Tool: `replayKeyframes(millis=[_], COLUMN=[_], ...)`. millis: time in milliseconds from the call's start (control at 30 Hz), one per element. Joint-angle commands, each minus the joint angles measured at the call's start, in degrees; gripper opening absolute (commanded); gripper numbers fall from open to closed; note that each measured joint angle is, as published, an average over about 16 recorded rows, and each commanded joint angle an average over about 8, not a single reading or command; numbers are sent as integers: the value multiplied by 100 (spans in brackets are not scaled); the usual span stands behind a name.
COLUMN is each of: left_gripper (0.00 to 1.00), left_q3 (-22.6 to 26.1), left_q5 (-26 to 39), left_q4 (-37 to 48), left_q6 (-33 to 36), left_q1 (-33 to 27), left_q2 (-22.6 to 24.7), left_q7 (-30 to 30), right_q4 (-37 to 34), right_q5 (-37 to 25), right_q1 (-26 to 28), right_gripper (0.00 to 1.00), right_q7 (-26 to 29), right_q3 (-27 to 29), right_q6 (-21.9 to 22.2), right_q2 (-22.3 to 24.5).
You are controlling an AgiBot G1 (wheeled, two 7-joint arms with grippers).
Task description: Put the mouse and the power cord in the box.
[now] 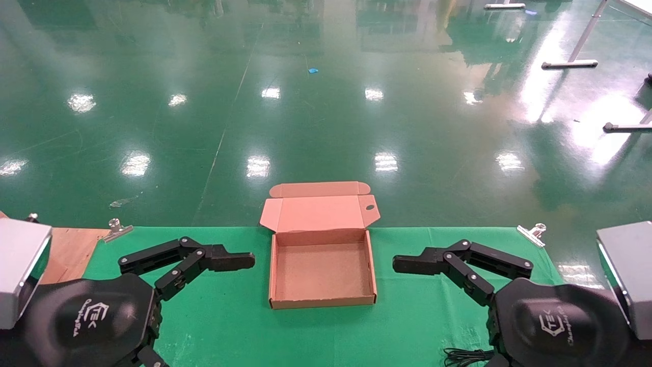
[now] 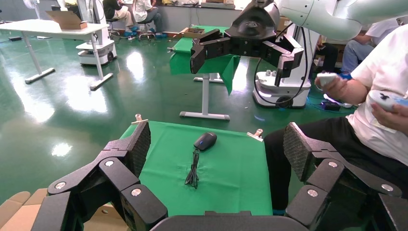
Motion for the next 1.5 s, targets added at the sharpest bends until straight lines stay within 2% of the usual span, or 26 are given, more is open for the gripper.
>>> replayKeyframes(millis=[33, 367, 567, 700, 867, 1100, 1300, 1500], left_gripper=[100, 100, 100, 100, 100, 100, 100, 100], left_q3=[0, 31, 284, 556, 1013, 1736, 2191, 2577], left_q5=[0, 82, 720, 1364, 2300, 3784, 4817, 5604], left_q4=[0, -31, -53, 16, 192, 849, 1670, 2511], left_q6=[0, 33, 203, 319, 379, 350, 206, -71], left_q1=[0, -51, -406, -724, -1068, -1587, -2021, -2180], left_q2=[0, 17, 46, 68, 204, 570, 919, 1364], left_q7=[0, 40, 188, 306, 497, 992, 1459, 1882], right_q4=[0, 5, -31, -103, -89, -316, -822, -1720], right_q5=[0, -38, -623, -1442, -2787, -4731, -6188, -7003], right_q1=[0, 6, 143, 462, 1105, 1899, 2282, 2393], right_gripper=[100, 100, 100, 100, 100, 100, 100, 100], right_q7=[0, -26, -260, -410, -528, -731, -1036, -1518], right_q3=[0, -5, -210, -550, -1077, -1940, -2584, -2945], right_q6=[0, 6, -29, -146, -264, -304, -75, 424], right_q2=[0, 3, -48, -144, -324, -866, -1421, -1930])
